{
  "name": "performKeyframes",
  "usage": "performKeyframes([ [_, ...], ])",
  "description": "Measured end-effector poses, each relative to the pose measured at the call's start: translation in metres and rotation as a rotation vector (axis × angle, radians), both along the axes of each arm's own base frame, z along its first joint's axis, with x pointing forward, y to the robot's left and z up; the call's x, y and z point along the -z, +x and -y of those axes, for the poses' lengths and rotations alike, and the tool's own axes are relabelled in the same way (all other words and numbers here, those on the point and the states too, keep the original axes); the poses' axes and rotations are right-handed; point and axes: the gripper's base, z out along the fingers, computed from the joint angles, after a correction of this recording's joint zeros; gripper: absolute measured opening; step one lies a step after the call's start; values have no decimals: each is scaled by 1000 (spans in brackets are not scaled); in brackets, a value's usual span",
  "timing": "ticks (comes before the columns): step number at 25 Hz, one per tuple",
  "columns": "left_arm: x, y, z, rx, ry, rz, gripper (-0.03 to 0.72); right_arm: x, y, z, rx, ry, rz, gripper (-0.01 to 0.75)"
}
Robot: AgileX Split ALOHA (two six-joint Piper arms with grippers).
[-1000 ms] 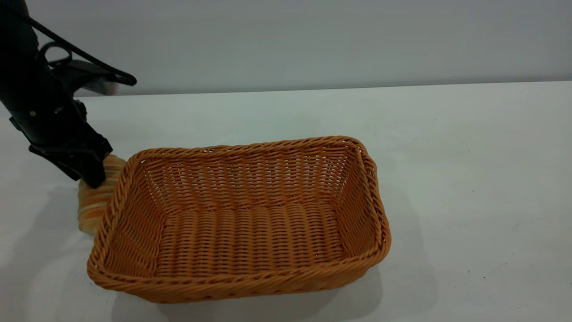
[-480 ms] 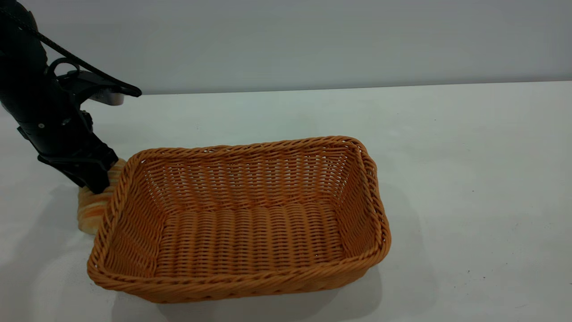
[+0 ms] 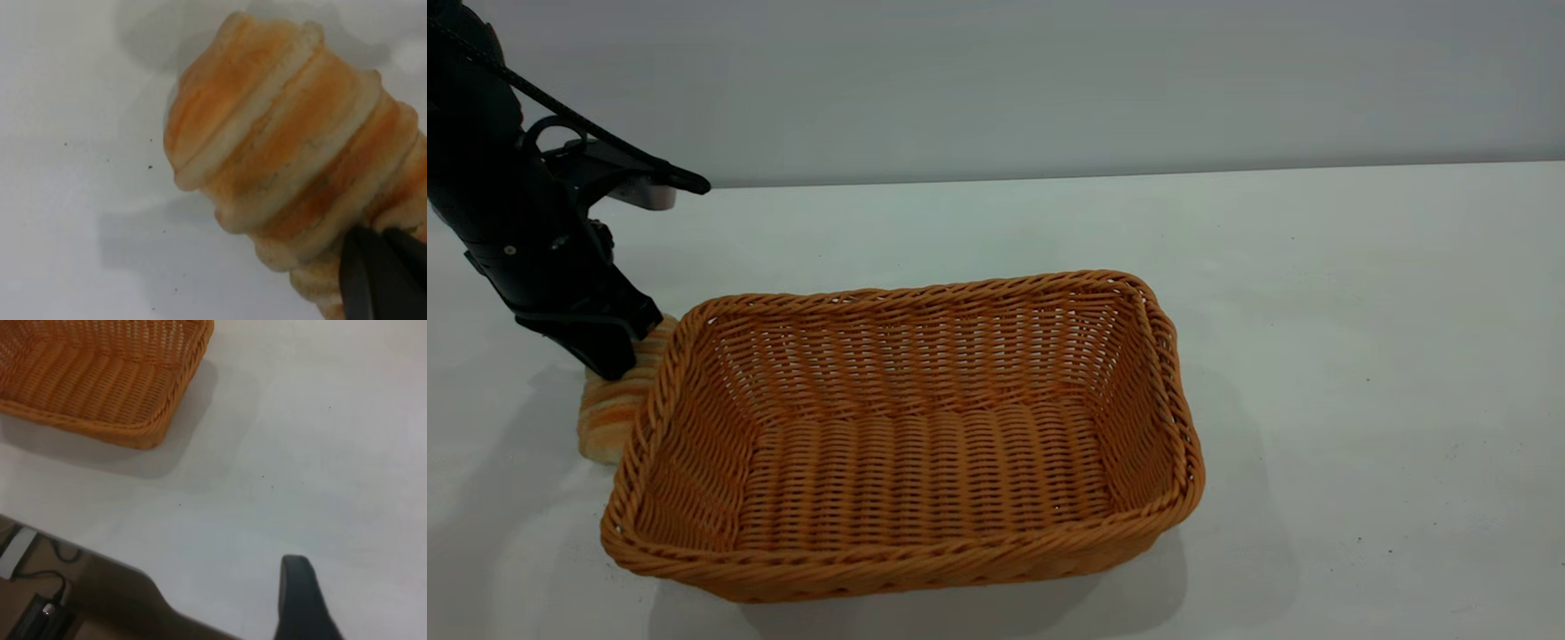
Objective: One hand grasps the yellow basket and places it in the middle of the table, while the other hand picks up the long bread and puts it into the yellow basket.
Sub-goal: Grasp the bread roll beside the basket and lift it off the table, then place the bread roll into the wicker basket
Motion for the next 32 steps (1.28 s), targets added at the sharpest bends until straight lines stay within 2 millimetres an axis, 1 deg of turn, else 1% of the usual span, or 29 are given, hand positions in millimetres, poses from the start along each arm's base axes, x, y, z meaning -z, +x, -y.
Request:
performKeyframes([
  [3, -10, 1, 0, 3, 1, 25, 0, 0, 0, 0, 0, 0, 0, 427],
  [11, -56, 1, -1, 15, 9, 104, 0, 0, 0, 0, 0, 0, -1, 427],
  [13, -69, 0, -1, 16, 8, 125, 0, 0, 0, 0, 0, 0, -1, 427],
  [16, -94, -4, -1, 19, 8, 168, 0, 0, 0, 0, 0, 0, -1, 427],
  [19, -118, -9, 0, 44, 9, 202, 0, 0, 0, 0, 0, 0, -1, 427],
  [21, -132, -13, 3, 74, -10, 222, 0, 0, 0, 0, 0, 0, -1, 427],
  [24, -149, -23, 23, 215, -56, 231, 0, 2, 0, 0, 0, -3, -6, 427],
  [26, -157, -31, 45, 347, -97, 226, 0, 5, 1, 0, 0, -8, -19, 427],
  [30, -160, -49, 94, 616, -156, 180, 0, 5, 1, 0, 0, -8, -21, 427],
  [32, -160, -58, 114, 715, -160, 160, 0, 5, 1, 0, 0, -8, -21, 427],
])
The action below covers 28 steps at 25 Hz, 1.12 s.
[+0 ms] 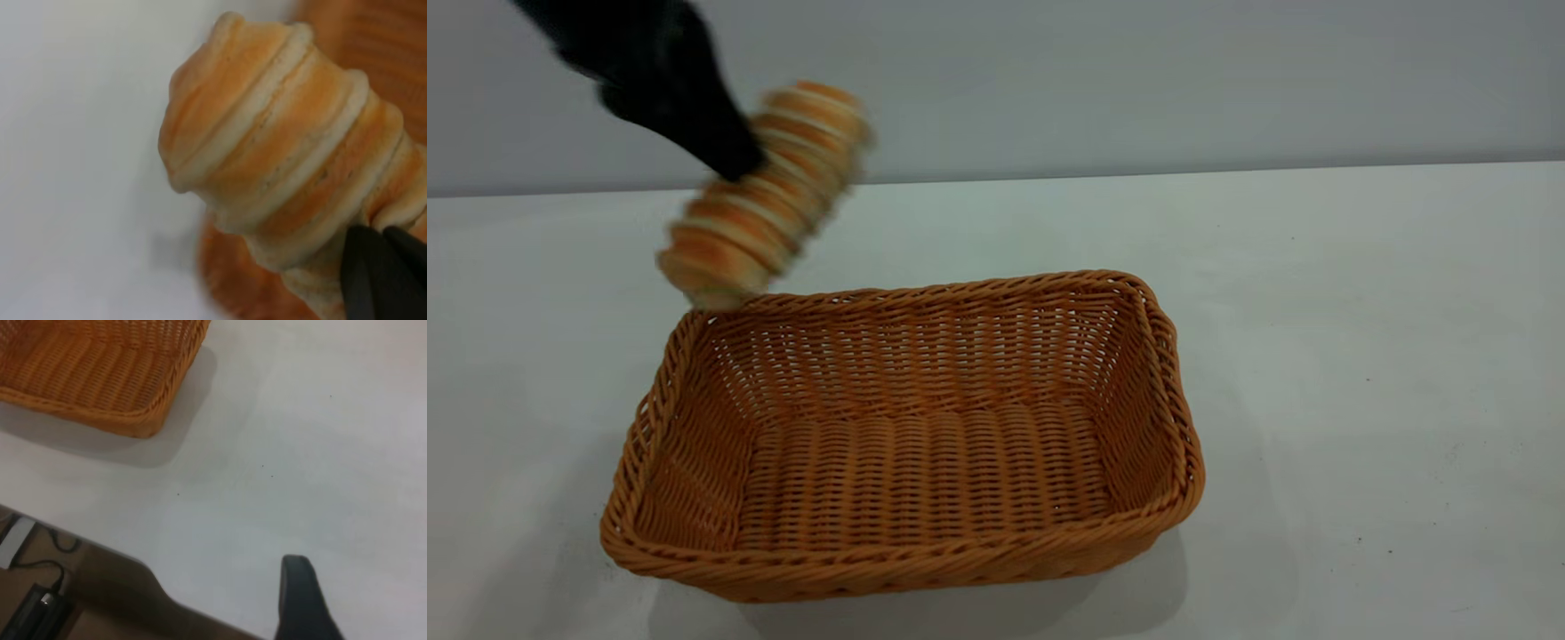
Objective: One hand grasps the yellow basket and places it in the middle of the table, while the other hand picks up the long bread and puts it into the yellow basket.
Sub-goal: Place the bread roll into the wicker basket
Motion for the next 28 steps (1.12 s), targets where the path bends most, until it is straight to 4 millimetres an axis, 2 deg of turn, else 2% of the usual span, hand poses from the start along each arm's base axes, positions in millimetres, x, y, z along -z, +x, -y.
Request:
performKeyframes([
  [4, -5, -13, 30, 140, 20, -1, 0, 0, 0, 0, 0, 0, 0, 427],
  [9, 2, -18, 48, 238, 44, -81, 0, 0, 0, 0, -3, -4, 2, 427],
  [16, 36, -14, 55, 265, 87, -192, 0, 0, 0, 0, 0, 0, 0, 427],
  [28, 66, -4, 57, 259, 119, -215, 0, 0, 0, 0, 0, 0, 0, 384],
])
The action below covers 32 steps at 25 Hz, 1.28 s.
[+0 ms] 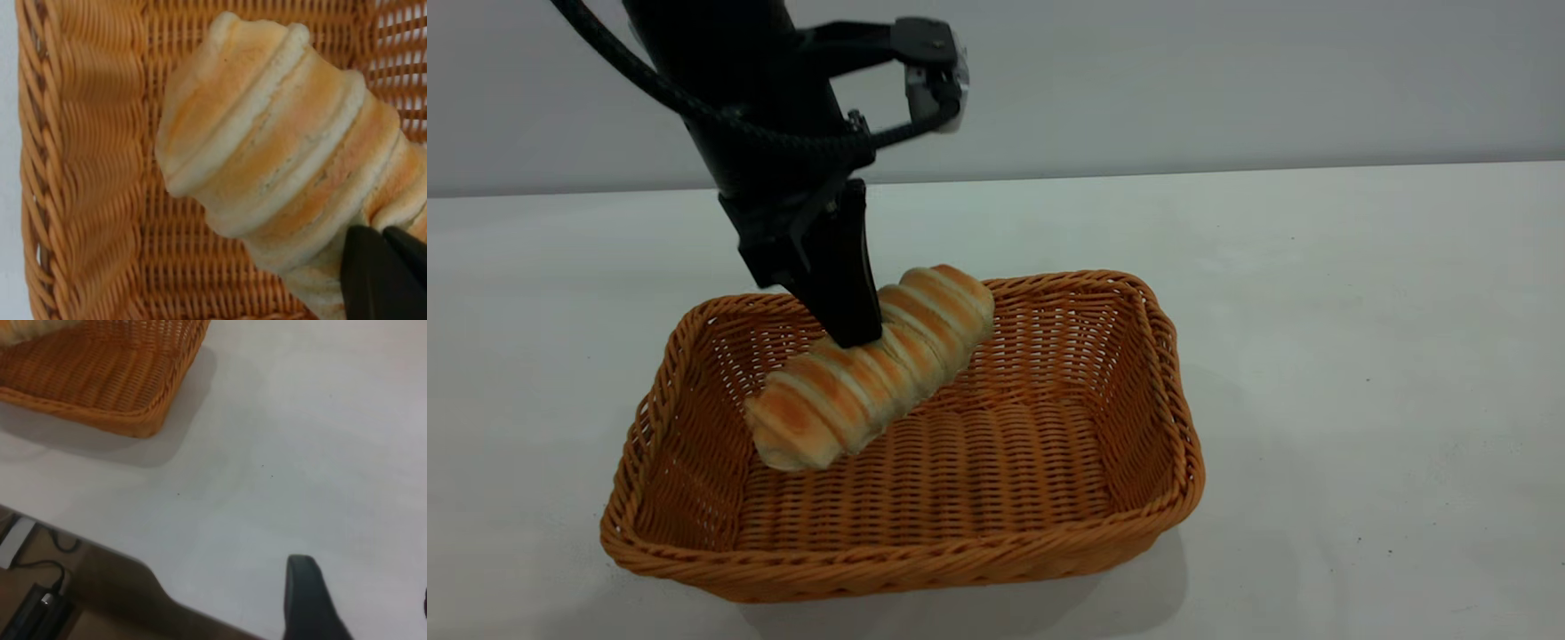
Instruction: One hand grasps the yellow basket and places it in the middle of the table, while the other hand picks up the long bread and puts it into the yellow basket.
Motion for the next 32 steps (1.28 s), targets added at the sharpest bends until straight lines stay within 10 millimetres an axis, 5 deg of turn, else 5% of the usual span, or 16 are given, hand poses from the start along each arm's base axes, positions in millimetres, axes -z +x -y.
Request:
performKeyframes([
  [11, 15, 13, 5, -39, -13, 54, 37, 0, 0, 0, 0, 0, 0, 379],
  [19, 5, 23, 10, -105, -31, 71, 362, 0, 0, 0, 0, 0, 0, 379],
  [22, -2, 27, 12, -139, -41, 78, 420, 0, 0, 0, 0, 0, 0, 379],
  [26, -26, 30, 13, -196, -75, 126, 432, 0, 0, 0, 0, 0, 0, 379],
  [32, -107, 17, 6, -284, -198, 294, 433, 0, 0, 0, 0, 0, 0, 379],
])
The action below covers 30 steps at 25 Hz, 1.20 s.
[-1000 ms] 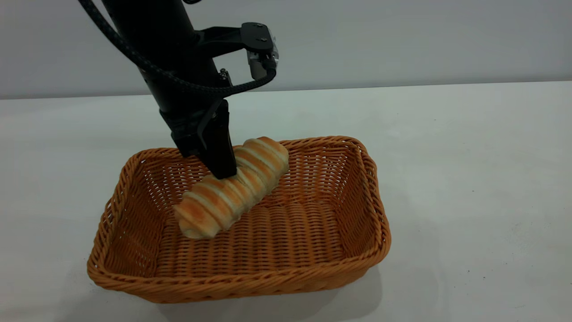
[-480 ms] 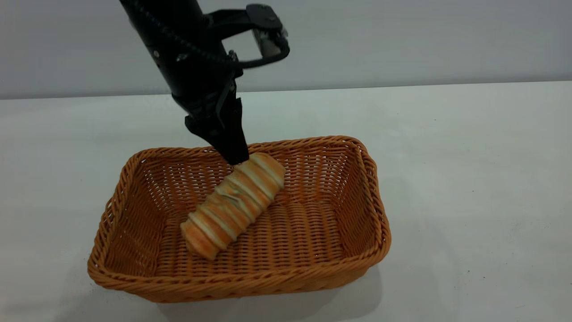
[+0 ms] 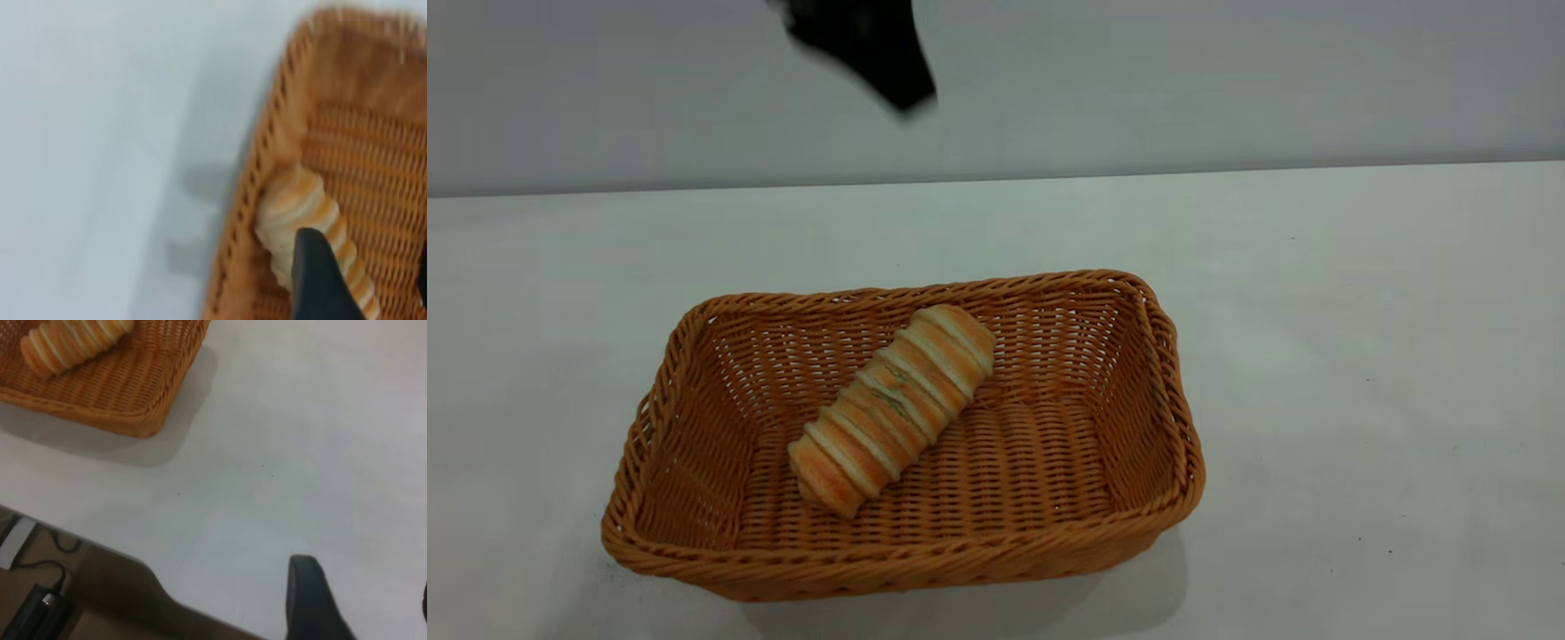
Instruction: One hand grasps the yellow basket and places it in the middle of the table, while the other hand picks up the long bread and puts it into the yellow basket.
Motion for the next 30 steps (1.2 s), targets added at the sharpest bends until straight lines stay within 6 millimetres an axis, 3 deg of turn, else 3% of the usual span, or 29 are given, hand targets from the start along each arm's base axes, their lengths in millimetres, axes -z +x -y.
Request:
performKeyframes([
  [3, -44, -16, -8, -40, -61, 82, 433, 0, 0, 0, 0, 0, 0, 379],
  [11, -126, -69, -40, -161, -132, 235, 403, 0, 0, 0, 0, 0, 0, 379],
  [17, -177, -144, -83, -251, -189, 380, 371, 0, 0, 0, 0, 0, 0, 379],
  [21, -180, -195, -111, -299, -183, 382, 366, 0, 0, 0, 0, 0, 0, 379],
  [26, -160, -240, -142, -366, -117, 391, 366, 0, 0, 0, 0, 0, 0, 379],
  [30, -144, -286, -166, -425, -177, 439, 366, 0, 0, 0, 0, 0, 0, 379],
])
